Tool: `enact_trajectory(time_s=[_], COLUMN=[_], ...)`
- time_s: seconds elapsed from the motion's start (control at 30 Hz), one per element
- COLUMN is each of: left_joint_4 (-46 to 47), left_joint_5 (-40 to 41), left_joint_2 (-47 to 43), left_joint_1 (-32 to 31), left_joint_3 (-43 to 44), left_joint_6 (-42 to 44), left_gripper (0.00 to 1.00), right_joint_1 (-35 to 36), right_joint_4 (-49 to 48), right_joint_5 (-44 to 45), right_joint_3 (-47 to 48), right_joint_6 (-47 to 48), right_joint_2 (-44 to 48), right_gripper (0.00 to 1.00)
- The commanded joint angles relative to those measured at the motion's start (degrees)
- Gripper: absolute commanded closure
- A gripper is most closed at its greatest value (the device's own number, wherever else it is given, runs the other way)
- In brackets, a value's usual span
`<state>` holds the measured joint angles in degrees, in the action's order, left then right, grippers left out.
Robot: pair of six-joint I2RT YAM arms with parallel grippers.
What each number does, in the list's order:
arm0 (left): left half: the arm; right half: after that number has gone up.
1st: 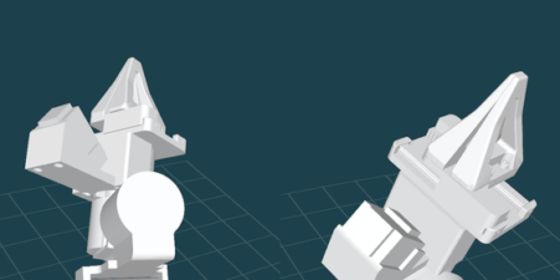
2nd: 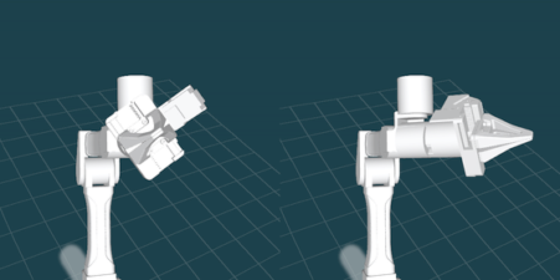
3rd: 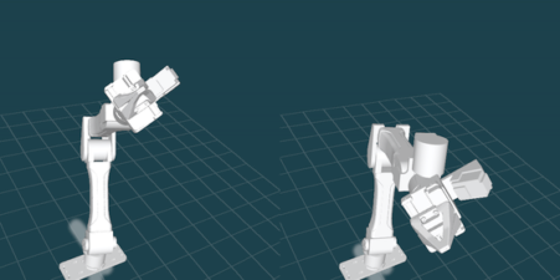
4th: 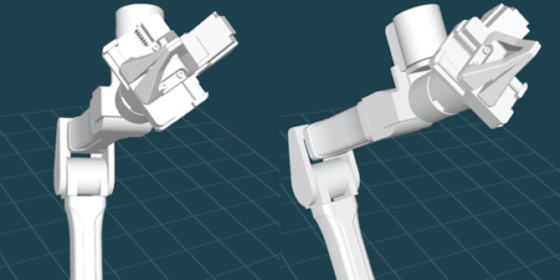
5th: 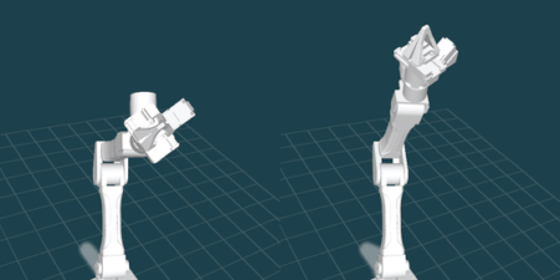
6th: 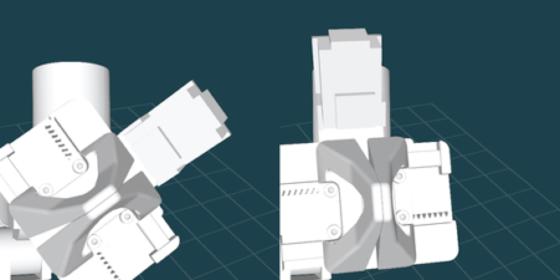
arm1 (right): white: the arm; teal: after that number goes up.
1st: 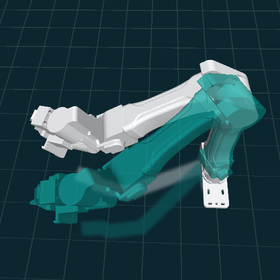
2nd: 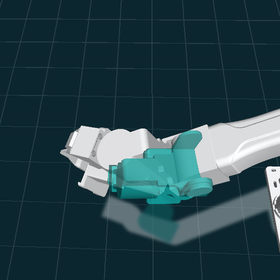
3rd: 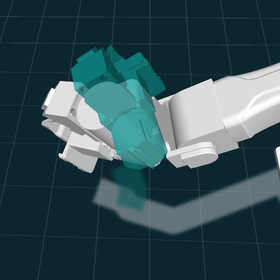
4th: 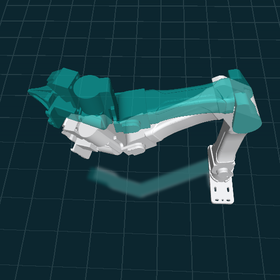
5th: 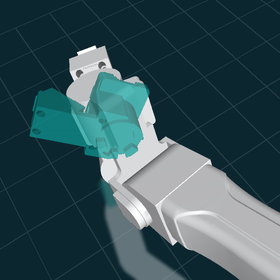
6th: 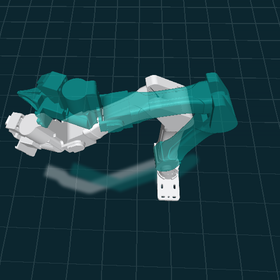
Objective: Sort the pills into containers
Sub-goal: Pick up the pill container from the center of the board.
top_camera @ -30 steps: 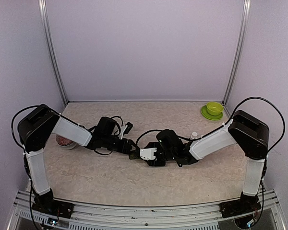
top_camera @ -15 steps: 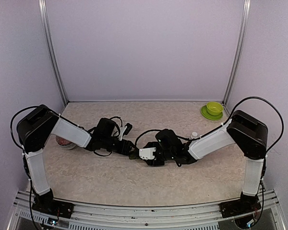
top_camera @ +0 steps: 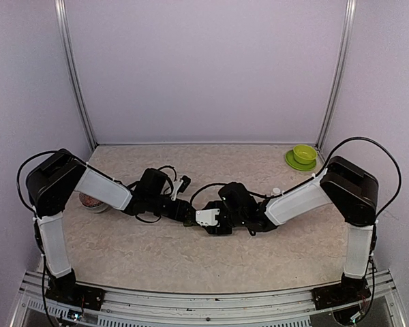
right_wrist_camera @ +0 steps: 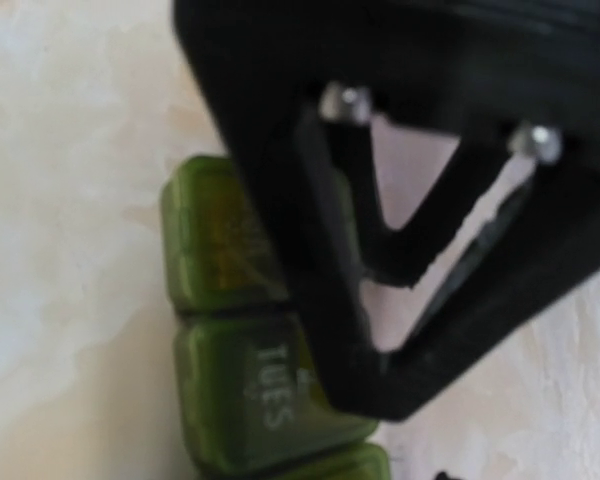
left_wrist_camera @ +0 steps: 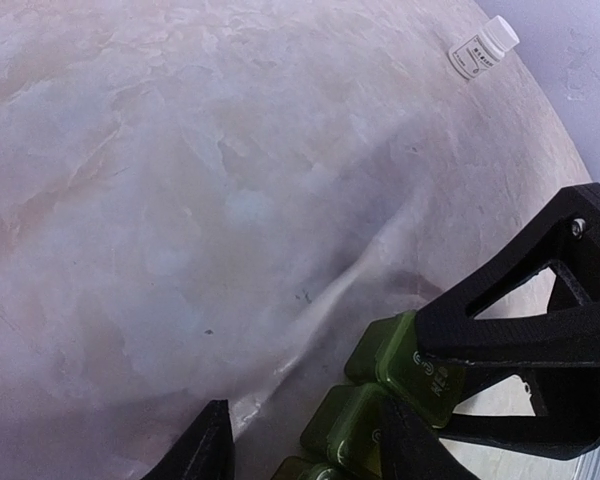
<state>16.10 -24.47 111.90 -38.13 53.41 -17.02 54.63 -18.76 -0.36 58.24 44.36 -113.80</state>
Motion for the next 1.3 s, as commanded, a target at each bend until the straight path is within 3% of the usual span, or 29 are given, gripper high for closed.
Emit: enact_trajectory(time_s=[0.0, 0.3, 0.5, 0.87, 1.1, 1.27], left_joint_4=[-10.21, -10.3, -10.59, -11.67, -11.2, -10.26], left_joint_5=[0.96, 1.09, 1.99, 3.9, 5.43, 6.8], left_joint_2=[4.67, 4.7, 4.23, 4.23, 1.48, -2.29], left_joint_1=[-1.09, -1.16, -1.48, -2.42, -2.31, -1.92], left_joint_3=[-1.79, -1.82, -1.75, -1.35, -2.97, -3.28], left_joint_6=[0.4, 0.42, 0.33, 0.21, 0.06, 0.53], left_gripper=[0.52, 0.55, 0.56, 0.59, 0.59, 0.43], right_joint_1=[0.22, -0.08, -0.48, -1.35, -1.44, -2.32], right_joint_4=[3.29, 6.39, 9.98, 12.4, 14.04, 16.54], right_joint_5=[0.13, -0.47, -2.12, -4.37, -2.18, -4.51], right_joint_3=[1.07, 2.35, 4.1, 4.93, 4.71, 5.05], right_joint_6=[0.25, -1.39, -3.41, -5.36, -2.72, -0.94], right_joint_2=[-1.47, -1.85, -2.19, -1.09, -1.02, 0.67], right_gripper=[0.45, 0.53, 0.64, 0.67, 0.55, 0.44])
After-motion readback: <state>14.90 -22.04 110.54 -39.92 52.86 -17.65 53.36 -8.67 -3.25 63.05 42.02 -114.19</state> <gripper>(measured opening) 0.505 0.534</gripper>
